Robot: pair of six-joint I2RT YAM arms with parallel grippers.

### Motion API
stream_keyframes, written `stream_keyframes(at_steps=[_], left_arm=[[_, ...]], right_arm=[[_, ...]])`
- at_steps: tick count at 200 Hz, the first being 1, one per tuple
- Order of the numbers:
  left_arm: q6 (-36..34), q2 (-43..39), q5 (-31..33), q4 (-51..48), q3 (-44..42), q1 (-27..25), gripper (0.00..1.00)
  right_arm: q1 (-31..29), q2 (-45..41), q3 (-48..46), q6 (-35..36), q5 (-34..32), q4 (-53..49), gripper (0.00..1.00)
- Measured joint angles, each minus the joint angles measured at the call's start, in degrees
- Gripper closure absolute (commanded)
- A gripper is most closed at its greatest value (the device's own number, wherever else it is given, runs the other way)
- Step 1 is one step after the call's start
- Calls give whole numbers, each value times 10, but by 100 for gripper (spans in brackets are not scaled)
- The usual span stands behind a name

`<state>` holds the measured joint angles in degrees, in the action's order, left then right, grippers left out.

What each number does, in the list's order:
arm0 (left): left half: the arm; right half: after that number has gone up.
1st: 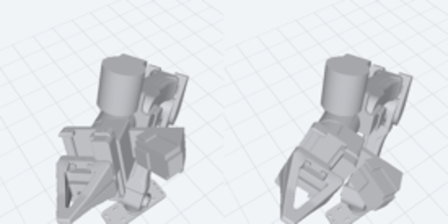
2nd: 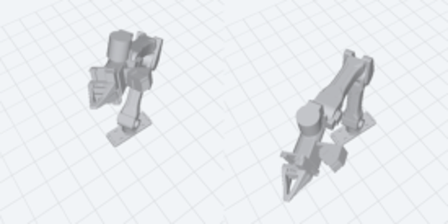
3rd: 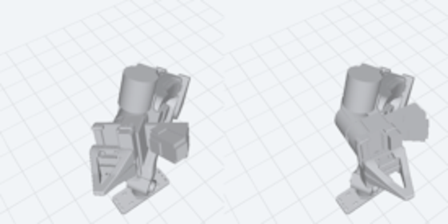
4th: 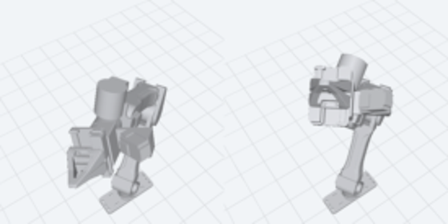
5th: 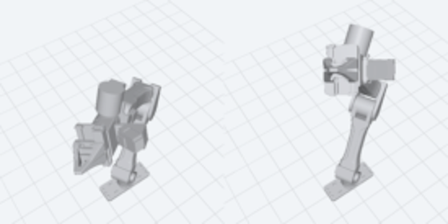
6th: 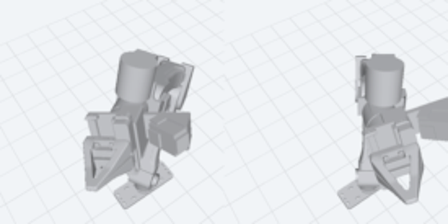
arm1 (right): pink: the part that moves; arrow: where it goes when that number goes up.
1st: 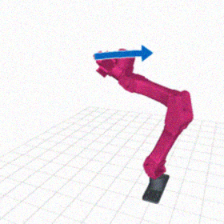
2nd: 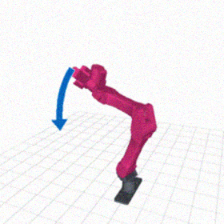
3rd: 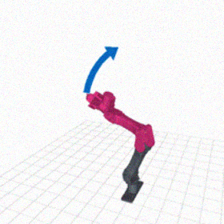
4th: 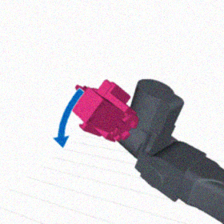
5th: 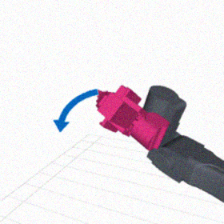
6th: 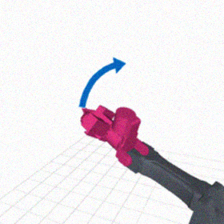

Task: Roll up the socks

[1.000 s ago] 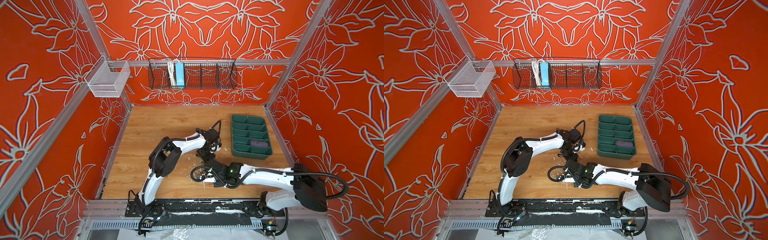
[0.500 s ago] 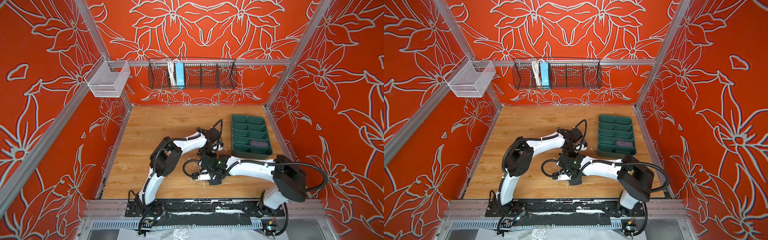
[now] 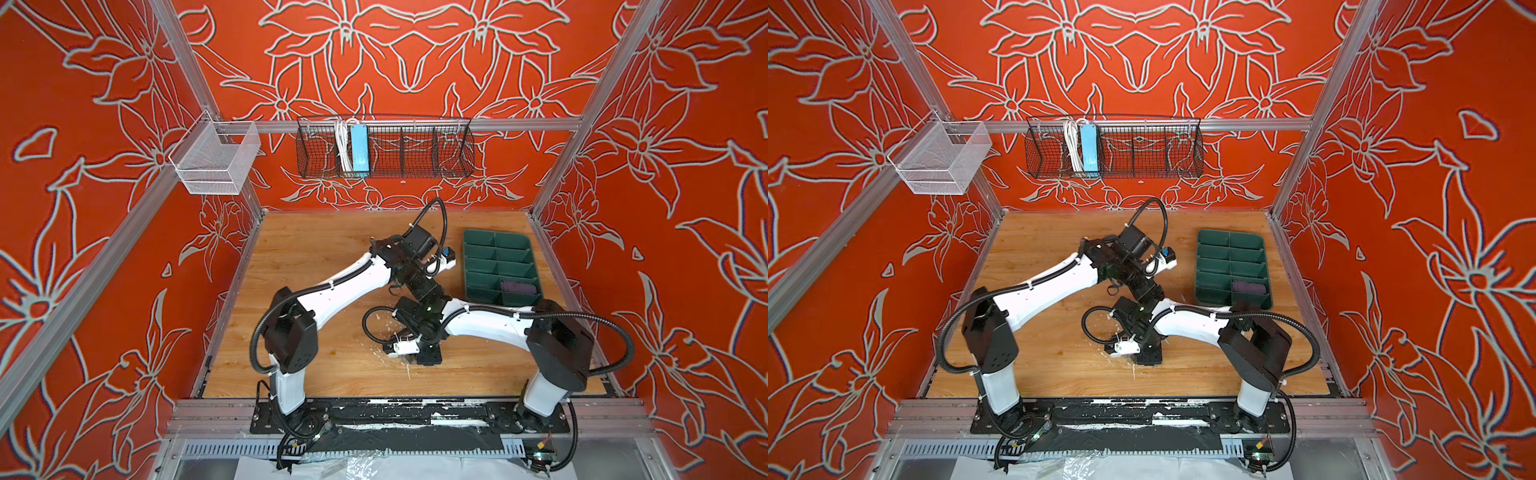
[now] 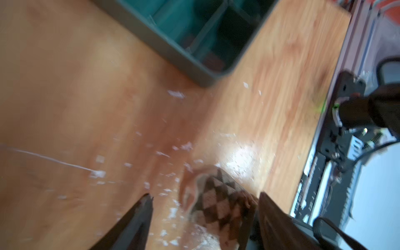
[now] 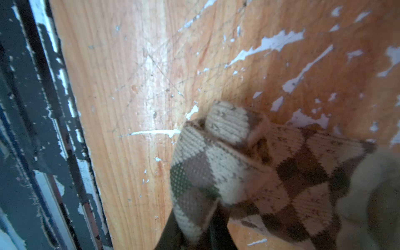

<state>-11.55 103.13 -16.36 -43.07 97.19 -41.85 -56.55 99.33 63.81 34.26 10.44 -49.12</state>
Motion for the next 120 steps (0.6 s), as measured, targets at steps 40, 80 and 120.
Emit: stream_keyframes(at_steps=[40,80,120], left_arm=[[0,-134,44,72,-7,119,11],[-90,-227,14,56,-16,131,14],[-232,-381,48,69,-219,-25,15]], right_arm=[[14,16,16,5,25,-19,100],[42,51,49,24,66,-50,100],[88,124,117,59,130,-124,98]])
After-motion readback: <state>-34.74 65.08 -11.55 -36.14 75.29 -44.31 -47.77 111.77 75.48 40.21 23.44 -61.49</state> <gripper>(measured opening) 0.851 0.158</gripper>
